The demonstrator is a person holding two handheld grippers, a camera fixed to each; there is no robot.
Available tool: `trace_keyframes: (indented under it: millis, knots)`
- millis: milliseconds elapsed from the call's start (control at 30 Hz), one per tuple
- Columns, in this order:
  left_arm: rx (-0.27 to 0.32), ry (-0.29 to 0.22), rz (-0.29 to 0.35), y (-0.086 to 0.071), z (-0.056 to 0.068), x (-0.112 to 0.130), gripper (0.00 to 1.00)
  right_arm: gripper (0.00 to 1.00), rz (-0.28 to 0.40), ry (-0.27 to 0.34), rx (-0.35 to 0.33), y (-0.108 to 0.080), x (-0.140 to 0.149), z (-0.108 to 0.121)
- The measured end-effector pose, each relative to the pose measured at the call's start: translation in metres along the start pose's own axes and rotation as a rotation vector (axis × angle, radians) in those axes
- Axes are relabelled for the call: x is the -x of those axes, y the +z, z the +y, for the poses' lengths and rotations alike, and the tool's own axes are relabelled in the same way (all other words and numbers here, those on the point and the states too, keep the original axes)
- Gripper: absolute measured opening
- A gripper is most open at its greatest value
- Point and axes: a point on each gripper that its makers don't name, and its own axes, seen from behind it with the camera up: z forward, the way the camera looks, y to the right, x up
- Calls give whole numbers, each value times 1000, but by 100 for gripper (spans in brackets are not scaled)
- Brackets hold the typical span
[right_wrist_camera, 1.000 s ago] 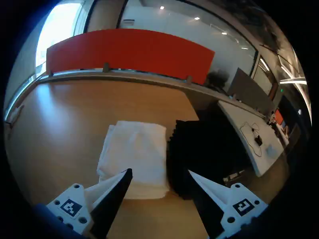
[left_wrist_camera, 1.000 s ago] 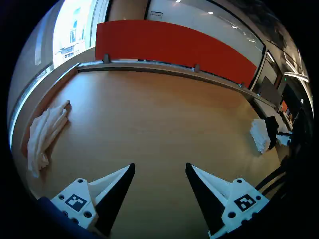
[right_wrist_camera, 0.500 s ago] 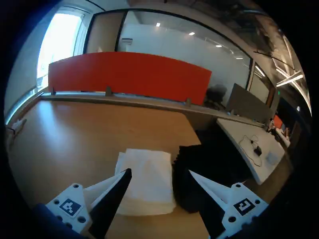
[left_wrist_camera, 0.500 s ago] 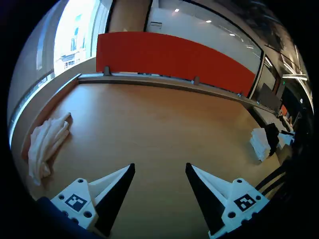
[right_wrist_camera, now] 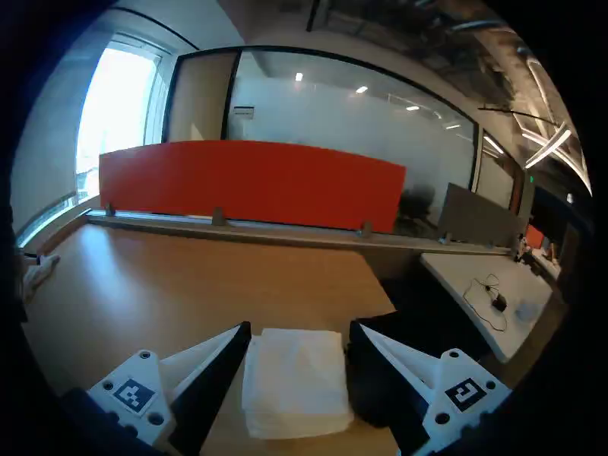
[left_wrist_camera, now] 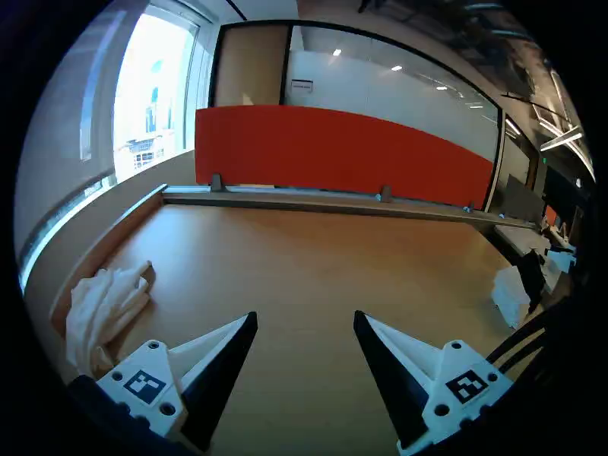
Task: Fold towel
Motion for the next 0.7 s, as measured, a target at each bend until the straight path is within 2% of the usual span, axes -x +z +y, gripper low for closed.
trace_keyframes:
  millis: [167,300,500,700]
  knots:
    - [-19,17,73,1,-5,-21,94,100,28,12,-12,0,-7,-8]
    - [-46,14,120,2,-13,-35,94,100,70,20,-16,-1,-20,-15]
    - [-77,-18,159,2,-26,-47,94,100,128,31,4,-3,-40,-22]
    - [-81,-1,181,1,-28,-54,94,100,169,46,-7,-4,-57,-31]
